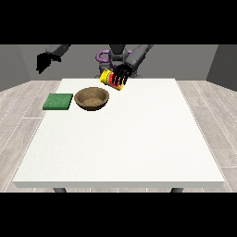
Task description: Pick the cup and pour the ball into the bowl, then pick the bowl and place it on the pad
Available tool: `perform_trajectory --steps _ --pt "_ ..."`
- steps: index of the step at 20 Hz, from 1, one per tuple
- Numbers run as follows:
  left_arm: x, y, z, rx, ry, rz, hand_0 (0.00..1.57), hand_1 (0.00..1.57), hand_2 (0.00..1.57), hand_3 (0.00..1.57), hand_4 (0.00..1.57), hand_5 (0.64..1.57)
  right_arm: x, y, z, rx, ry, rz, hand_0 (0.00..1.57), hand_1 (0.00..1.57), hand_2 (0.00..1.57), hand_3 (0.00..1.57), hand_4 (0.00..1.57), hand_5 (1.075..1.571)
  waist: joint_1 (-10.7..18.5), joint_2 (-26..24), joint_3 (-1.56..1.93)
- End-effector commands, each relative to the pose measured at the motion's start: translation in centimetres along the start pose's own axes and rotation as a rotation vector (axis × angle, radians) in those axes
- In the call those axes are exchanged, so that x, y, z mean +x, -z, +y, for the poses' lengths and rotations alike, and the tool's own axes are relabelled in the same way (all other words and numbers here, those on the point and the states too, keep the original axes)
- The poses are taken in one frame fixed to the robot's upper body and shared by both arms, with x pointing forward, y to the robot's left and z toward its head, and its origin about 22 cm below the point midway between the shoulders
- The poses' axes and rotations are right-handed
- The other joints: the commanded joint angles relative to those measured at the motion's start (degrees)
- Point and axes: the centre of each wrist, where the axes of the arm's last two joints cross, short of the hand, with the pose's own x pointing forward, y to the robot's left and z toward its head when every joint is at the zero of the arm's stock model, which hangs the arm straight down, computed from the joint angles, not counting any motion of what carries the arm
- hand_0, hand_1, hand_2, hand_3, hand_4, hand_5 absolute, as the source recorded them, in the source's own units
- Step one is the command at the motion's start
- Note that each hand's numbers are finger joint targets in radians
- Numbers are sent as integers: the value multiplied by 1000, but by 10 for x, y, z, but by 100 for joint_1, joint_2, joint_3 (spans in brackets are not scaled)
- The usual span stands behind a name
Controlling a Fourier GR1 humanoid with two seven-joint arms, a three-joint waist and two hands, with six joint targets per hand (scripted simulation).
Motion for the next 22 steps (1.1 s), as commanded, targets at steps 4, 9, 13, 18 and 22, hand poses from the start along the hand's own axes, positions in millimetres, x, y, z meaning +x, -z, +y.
perform_trajectory --steps 4,9,13,18,22 --pt "66 6 4 -69 287 -120 581 581 1571 1571 736 1570 -21 -9 -6 -22 3 51 0 0 92 243 719 1541 63 -325 -13" --pt "101 26 23 -166 575 -330 779 779 1571 1571 951 1535 -25 -14 -15 -4 14 80 0 0 0 276 741 1540 80 -394 -9" --pt "126 43 40 -156 847 -433 905 905 1571 1571 1252 1364 -23 -8 -13 -8 6 62 0 0 75 242 748 1536 28 -343 -7" --pt "128 32 30 -182 1096 -593 1534 1534 1571 1571 1277 1423 -27 -21 -30 -87 -2 80 0 0 116 208 754 1533 476 -445 -20" --pt "144 39 45 -160 1132 -645 1507 1507 1571 1571 1225 1450 -18 -21 -43 -93 -22 52 0 0 36 278 755 1536 565 -251 -27"
